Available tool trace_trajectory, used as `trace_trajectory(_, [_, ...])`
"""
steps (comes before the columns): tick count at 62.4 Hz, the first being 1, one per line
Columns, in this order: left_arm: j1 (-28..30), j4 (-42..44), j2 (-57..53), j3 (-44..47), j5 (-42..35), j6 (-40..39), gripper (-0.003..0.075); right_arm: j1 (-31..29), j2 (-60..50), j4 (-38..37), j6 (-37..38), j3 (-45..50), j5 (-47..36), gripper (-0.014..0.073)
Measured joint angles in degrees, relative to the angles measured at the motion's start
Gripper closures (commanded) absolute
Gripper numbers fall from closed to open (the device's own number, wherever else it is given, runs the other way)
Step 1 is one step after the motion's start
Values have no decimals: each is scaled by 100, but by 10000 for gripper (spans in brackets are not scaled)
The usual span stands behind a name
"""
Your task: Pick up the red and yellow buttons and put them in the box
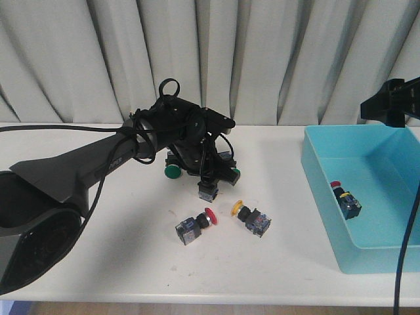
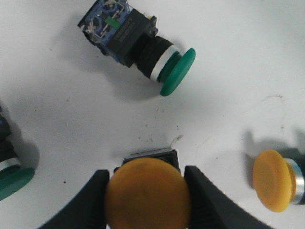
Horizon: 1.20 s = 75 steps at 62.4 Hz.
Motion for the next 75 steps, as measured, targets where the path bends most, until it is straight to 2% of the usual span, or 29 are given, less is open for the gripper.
trace_trajectory(13, [0, 1, -306, 5, 27, 12, 727, 175, 51, 243, -900, 0, 7, 14])
trace_trajectory(30, [0, -254, -1559, 5, 606, -65, 726, 1341, 728, 366, -1876, 0, 7, 14])
trace_trajectory(46, [0, -554, -2516, -1, 1037, -65, 726, 2127, 1115, 383, -2339, 0, -217, 14])
trace_trajectory(61, [0, -633, -3085, 6, 1379, -67, 726, 2560, 1114, 691, -2829, 0, -565, 14])
trace_trajectory(75, [0, -1192, -3320, 244, 1405, -67, 724, 2664, 1114, 1169, -3245, 0, -936, 14])
